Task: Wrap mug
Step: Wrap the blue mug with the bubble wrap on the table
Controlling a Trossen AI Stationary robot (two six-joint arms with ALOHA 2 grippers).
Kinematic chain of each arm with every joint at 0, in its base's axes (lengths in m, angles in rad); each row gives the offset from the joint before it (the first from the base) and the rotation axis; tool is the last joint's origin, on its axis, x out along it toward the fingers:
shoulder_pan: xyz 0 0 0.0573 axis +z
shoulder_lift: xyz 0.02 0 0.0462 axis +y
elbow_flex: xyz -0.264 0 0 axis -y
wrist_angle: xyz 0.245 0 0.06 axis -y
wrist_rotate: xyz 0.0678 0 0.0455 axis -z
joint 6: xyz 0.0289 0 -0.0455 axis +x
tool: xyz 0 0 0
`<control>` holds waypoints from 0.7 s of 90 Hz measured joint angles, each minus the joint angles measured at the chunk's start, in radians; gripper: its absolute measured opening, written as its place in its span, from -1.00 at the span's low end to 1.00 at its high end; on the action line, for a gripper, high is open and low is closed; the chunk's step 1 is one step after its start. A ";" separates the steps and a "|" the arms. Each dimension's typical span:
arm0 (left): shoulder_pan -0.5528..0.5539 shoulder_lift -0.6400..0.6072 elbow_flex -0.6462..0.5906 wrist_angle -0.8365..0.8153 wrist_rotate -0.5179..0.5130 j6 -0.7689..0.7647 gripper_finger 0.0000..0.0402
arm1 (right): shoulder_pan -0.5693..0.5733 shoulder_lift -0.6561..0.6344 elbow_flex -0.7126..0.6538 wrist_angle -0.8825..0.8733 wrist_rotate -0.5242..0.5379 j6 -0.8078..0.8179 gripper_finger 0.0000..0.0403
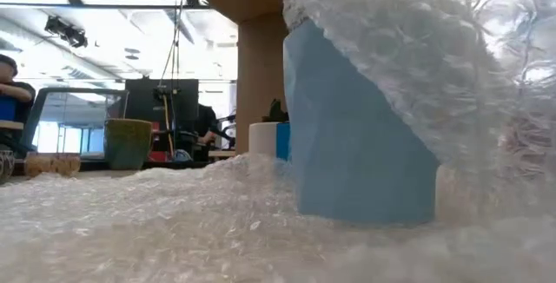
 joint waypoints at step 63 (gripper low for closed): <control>-0.189 0.092 0.001 -0.562 0.100 -0.592 -0.29 | -0.036 0.000 -0.166 0.201 0.009 0.020 -1.00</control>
